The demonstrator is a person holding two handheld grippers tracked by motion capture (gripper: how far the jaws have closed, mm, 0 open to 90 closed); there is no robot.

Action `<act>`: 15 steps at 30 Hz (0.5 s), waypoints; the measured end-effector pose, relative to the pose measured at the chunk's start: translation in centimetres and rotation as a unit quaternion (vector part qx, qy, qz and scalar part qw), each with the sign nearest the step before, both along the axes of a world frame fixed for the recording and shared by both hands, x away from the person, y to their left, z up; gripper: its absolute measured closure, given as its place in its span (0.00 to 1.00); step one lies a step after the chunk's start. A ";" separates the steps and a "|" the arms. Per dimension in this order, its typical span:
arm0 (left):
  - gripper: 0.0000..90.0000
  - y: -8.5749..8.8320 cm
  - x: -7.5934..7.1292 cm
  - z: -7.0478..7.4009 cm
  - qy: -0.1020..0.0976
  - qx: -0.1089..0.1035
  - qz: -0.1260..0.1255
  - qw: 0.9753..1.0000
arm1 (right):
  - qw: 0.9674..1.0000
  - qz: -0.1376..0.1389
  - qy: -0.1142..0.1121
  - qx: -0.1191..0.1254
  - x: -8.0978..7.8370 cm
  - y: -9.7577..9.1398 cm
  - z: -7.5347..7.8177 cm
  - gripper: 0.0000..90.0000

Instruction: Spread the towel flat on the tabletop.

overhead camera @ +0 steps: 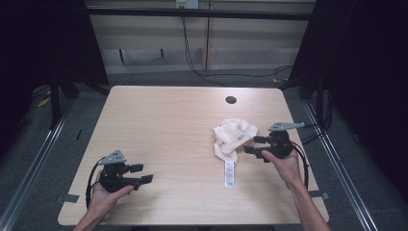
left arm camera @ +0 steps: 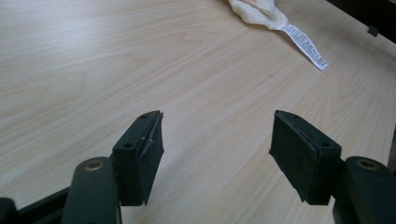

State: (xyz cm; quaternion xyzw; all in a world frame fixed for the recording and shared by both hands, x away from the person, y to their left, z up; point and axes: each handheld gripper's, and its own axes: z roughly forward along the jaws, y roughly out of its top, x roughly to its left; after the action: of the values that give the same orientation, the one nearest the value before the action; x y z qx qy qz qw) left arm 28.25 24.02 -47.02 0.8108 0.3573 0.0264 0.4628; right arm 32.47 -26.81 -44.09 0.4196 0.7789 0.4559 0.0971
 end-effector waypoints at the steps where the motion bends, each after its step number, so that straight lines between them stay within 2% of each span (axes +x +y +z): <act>1: 0.38 0.0 0.0 0.0 0.000 0.000 0.000 1.000 | 1.000 0.000 0.000 0.000 0.0 0.0 0.0 0.34; 3: 0.37 0.0 0.0 0.0 0.001 0.002 -0.002 1.000 | 1.000 -0.003 -0.003 -0.008 1.0 0.6 0.1 0.34; 4: 0.37 -0.1 0.0 -0.1 0.000 0.006 -0.003 1.000 | 1.000 -0.003 0.002 -0.009 1.3 0.6 0.1 0.36; 5: 0.37 -0.1 0.0 -0.1 0.000 0.006 -0.003 1.000 | 1.000 -0.003 0.002 -0.009 1.3 0.6 0.1 0.36; 6: 0.37 -0.2 -0.1 -0.1 0.000 0.011 -0.007 1.000 | 1.000 -0.008 0.001 -0.031 2.1 0.9 0.0 0.39; 11: 0.37 -0.3 -0.1 -0.1 -0.001 0.010 -0.011 1.000 | 0.999 -0.009 0.009 -0.036 3.5 0.9 -0.4 0.43; 15: 0.37 -0.2 0.0 -0.1 -0.001 0.012 -0.007 1.000 | 0.999 -0.018 0.015 -0.047 5.1 0.9 -1.1 0.37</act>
State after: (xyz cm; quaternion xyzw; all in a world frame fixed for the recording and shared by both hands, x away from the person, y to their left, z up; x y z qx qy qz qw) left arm 28.25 23.78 -47.11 0.8185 0.3511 0.0283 0.4539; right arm 37.61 -25.86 -45.17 0.4348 0.7931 0.4112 0.1131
